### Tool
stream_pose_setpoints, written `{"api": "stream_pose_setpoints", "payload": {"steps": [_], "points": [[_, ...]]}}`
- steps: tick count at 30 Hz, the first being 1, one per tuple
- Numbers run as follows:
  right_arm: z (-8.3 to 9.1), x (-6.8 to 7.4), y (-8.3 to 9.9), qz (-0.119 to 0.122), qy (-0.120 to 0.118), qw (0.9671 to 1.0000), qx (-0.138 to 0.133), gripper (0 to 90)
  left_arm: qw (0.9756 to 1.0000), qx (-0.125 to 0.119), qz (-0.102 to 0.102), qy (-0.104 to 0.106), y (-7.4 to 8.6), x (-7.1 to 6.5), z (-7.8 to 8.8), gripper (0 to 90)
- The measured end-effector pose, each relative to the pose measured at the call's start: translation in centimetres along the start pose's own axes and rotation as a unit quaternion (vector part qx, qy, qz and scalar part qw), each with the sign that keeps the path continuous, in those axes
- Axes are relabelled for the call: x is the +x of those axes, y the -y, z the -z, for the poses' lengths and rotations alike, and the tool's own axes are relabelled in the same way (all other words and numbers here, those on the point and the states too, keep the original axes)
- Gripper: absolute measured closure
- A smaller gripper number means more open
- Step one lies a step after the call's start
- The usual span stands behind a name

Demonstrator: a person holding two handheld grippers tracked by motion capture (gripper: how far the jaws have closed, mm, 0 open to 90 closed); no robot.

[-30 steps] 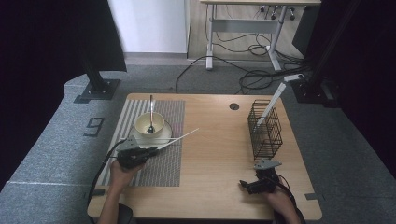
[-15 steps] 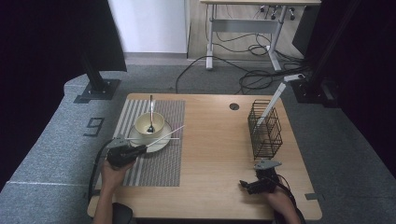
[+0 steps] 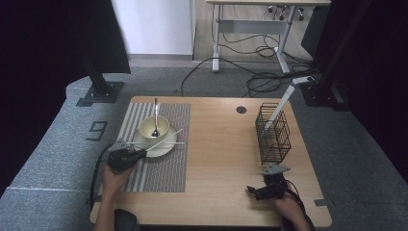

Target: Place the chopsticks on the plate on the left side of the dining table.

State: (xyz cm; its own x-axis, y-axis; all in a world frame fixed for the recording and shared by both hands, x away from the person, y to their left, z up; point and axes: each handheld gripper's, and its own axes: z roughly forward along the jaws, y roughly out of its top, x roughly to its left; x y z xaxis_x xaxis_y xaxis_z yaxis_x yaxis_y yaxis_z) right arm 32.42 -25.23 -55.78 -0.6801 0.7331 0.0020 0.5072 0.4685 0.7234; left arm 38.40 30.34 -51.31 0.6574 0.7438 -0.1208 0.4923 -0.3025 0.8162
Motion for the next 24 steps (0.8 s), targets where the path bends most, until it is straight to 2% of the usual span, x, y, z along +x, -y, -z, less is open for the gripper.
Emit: {"api": "stream_pose_setpoints", "payload": {"steps": [10,15,24], "points": [[0.0,0.0,0.0,0.000,0.000,1.0000,0.002,0.9,0.9995,0.031,-0.004,0.000,0.0,0.7,-1.3,82.6],[0.0,0.0,0.0,0.000,0.000,1.0000,0.002,0.5,0.9991,0.040,-0.012,-0.007,-0.1,0.6,-1.5,82.3],[-0.1,0.1,-0.1,0.000,-0.001,1.0000,0.003,0.0,0.9984,0.046,-0.012,-0.030,-0.2,0.7,-1.9,78.1]]}}
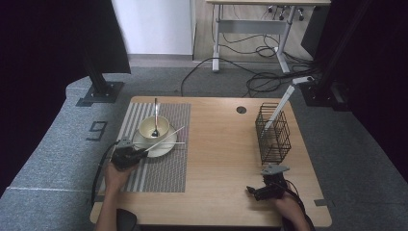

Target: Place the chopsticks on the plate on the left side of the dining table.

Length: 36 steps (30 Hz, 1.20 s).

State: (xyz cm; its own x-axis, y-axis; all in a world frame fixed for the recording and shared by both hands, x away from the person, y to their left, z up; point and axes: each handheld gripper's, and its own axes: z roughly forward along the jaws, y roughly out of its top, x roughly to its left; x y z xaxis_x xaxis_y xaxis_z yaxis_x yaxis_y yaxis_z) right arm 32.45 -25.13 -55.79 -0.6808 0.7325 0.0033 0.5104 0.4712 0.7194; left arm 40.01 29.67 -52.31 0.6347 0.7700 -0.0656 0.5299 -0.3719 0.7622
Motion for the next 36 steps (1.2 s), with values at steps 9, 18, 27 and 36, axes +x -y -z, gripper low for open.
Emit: {"api": "stream_pose_setpoints", "payload": {"steps": [9,18,27,36], "points": [[-0.05,0.05,-0.02,0.000,-0.001,1.0000,0.001,0.0,0.9998,0.003,0.010,-0.017,0.02,0.24,-0.12,73.3],[-0.05,0.05,-0.03,0.000,-0.001,1.0000,0.002,0.0,0.9990,0.002,0.022,-0.040,0.14,0.35,-0.18,67.1],[-0.07,0.07,-0.04,0.000,-0.001,1.0000,0.001,0.0,0.9985,0.000,0.018,-0.052,0.21,0.31,-0.06,63.9],[-0.09,0.07,-0.07,0.001,-0.001,1.0000,0.002,0.0,0.9969,-0.013,0.041,-0.065,0.32,0.52,0.31,60.0]]}}
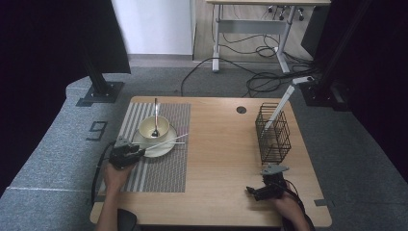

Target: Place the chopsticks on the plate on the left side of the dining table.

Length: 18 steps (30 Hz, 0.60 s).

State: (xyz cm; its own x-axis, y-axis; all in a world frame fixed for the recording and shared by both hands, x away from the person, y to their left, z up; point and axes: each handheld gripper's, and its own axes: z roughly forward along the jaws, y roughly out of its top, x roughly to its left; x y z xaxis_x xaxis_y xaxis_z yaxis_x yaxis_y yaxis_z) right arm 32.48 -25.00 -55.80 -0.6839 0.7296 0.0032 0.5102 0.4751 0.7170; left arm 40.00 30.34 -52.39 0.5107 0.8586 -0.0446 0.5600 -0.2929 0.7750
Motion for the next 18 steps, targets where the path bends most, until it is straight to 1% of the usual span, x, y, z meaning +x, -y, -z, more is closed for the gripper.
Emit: {"api": "stream_pose_setpoints", "payload": {"steps": [2,9,12,15,18], "points": [[-0.01,0.00,-0.01,0.000,0.000,1.0000,0.000,0.0,1.0000,-0.003,0.005,-0.003,0.00,0.07,0.01,57.8],[-0.01,0.01,-0.01,0.000,0.000,1.0000,0.000,0.0,0.9997,-0.007,0.008,-0.024,-0.02,0.15,0.26,51.5],[-0.01,0.01,-0.01,0.000,0.000,1.0000,0.000,0.0,0.9994,-0.009,0.015,-0.030,0.03,0.32,0.34,50.2],[-0.01,0.01,-0.01,0.000,0.000,1.0000,0.000,0.0,0.9991,0.000,0.021,-0.037,0.06,0.44,0.23,48.3],[-0.01,0.01,-0.01,0.001,0.000,1.0000,0.000,0.0,0.9989,0.003,0.025,-0.040,0.06,0.53,0.14,46.3]]}}
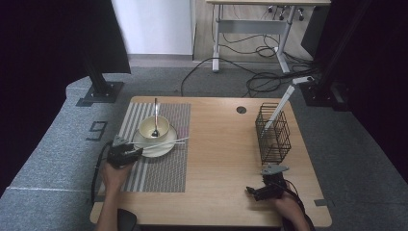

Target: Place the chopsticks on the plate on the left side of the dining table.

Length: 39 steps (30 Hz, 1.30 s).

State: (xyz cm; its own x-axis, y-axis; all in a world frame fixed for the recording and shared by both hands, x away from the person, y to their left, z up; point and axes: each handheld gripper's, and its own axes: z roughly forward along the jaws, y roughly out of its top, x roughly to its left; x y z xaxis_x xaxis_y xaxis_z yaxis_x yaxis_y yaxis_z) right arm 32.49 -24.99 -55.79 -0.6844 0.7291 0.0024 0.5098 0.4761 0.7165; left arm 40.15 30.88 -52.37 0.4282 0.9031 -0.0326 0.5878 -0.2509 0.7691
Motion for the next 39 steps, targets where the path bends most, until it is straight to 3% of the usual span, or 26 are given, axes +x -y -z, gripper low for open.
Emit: {"api": "stream_pose_setpoints", "payload": {"steps": [6,16,21,29,32,39], "points": [[0.0,0.0,0.0,0.000,0.000,1.0000,0.000,0.0,0.9998,-0.002,0.006,-0.019,0.0,0.2,0.0,40.3],[0.0,0.0,0.0,0.000,0.000,1.0000,0.000,0.0,0.9989,-0.006,0.013,-0.044,0.0,0.9,0.1,37.9],[0.0,0.0,0.0,0.000,0.000,1.0000,0.000,0.0,0.9989,-0.012,0.020,-0.042,0.1,1.1,0.1,37.9],[0.0,0.0,0.0,0.000,0.000,1.0000,0.000,0.0,0.9990,-0.031,0.024,-0.020,0.1,0.7,0.7,34.6],[0.0,0.0,0.0,0.000,0.000,1.0000,0.000,0.0,0.9988,-0.042,0.026,-0.001,0.0,0.4,0.9,31.6],[0.0,0.0,0.0,0.000,0.000,1.0000,0.000,0.0,0.9971,-0.059,0.008,0.047,-0.2,-1.5,1.0,22.3]]}}
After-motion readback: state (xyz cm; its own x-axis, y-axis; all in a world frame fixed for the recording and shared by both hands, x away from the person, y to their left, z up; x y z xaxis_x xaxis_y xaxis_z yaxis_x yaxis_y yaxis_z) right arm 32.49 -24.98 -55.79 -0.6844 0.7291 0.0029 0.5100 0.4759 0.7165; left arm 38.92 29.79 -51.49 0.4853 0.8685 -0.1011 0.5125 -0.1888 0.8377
